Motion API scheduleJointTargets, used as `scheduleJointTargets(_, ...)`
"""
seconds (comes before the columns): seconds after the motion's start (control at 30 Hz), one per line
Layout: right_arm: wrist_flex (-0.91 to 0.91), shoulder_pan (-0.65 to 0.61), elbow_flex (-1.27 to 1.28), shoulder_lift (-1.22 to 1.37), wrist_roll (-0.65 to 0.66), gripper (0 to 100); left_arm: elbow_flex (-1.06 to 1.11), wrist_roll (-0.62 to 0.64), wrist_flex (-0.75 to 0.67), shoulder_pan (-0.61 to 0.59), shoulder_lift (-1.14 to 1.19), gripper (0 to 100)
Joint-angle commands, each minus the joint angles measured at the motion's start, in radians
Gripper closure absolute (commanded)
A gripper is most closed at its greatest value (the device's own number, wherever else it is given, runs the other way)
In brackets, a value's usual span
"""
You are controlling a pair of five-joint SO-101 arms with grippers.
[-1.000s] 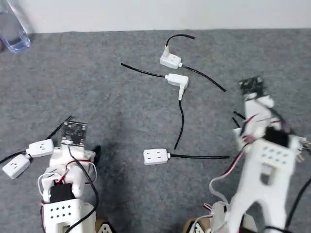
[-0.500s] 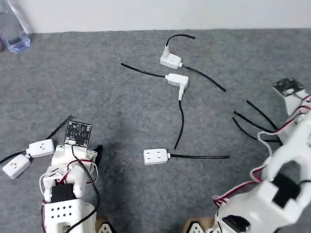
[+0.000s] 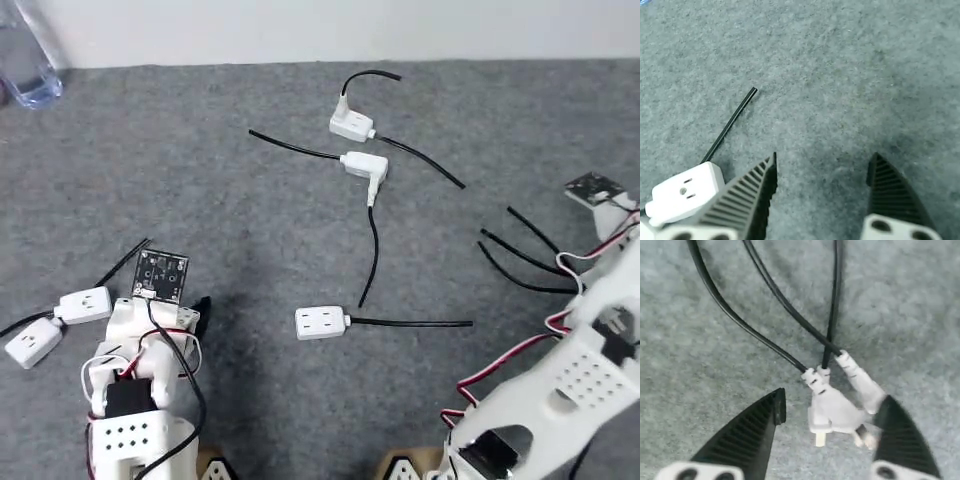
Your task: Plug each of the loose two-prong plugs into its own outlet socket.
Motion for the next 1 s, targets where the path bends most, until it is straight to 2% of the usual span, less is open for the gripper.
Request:
scheduleJointTargets(0.0, 0.025, 0.027, -0.091, 0.007, 0.011, 90.2, -0.002, -0.009, -0.025, 0.005, -0.011, 72)
scheduleJointTargets(0.1, 0.025, 0.036, -0.092, 0.010, 0.011, 99.3, -0.002, -0.009, -0.025, 0.005, -0.011, 72)
scheduleJointTargets(0.37, 0.027, 0.068, -0.087, 0.016, 0.011, 92.4, -0.002, -0.009, -0.023, 0.006, -0.011, 72)
scheduleJointTargets(0.83, 0.079, 0.062, -0.072, 0.064, 0.011, 92.2, -0.002, -0.009, -0.023, 0.006, -0.011, 72)
scheduleJointTargets(0.97, 0.073, 0.062, -0.077, 0.101, 0.012, 95.6, -0.002, -0.009, -0.023, 0.006, -0.011, 72)
